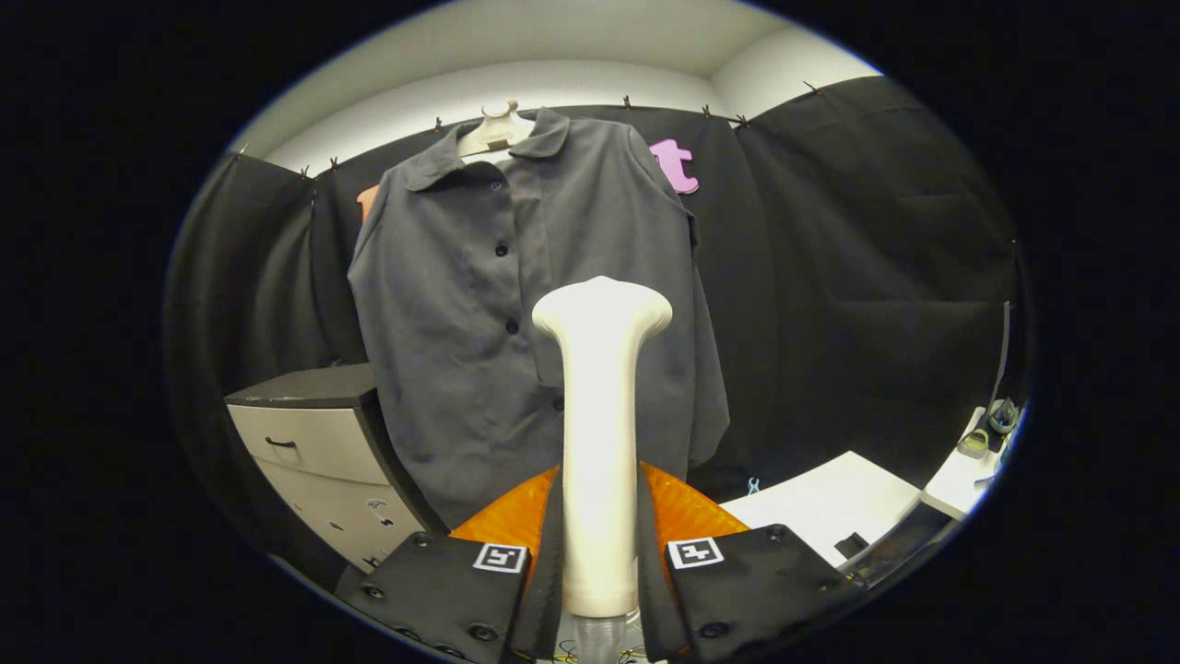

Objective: Iron the clothes twice with a garment steamer, once on the left side and once on the right side.

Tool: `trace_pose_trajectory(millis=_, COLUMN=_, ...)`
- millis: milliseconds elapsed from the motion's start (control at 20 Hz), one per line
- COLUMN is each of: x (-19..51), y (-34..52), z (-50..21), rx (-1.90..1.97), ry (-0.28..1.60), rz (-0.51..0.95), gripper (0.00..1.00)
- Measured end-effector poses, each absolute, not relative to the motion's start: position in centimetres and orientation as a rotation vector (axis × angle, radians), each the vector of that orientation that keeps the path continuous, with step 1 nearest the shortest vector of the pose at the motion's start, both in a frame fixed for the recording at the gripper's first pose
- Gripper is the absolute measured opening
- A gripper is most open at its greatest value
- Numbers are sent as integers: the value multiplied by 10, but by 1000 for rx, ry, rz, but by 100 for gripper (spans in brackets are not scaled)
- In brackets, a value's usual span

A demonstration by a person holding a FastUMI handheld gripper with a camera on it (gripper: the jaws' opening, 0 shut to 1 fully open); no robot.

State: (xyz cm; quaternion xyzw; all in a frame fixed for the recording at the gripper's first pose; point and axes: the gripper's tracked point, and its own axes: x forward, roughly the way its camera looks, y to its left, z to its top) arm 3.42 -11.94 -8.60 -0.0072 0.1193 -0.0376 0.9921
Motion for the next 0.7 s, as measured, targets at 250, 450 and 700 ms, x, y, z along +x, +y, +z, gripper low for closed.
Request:
trace_pose_trajectory(millis=250, x=25, y=-84, z=-50, rx=-28, ry=177, rz=-23, gripper=42)
trace_pose_trajectory(millis=450, x=14, y=-59, z=-27, rx=-44, ry=127, rz=5, gripper=42)
trace_pose_trajectory(millis=700, x=-4, y=-32, z=-2, rx=-35, ry=80, rz=40, gripper=42)
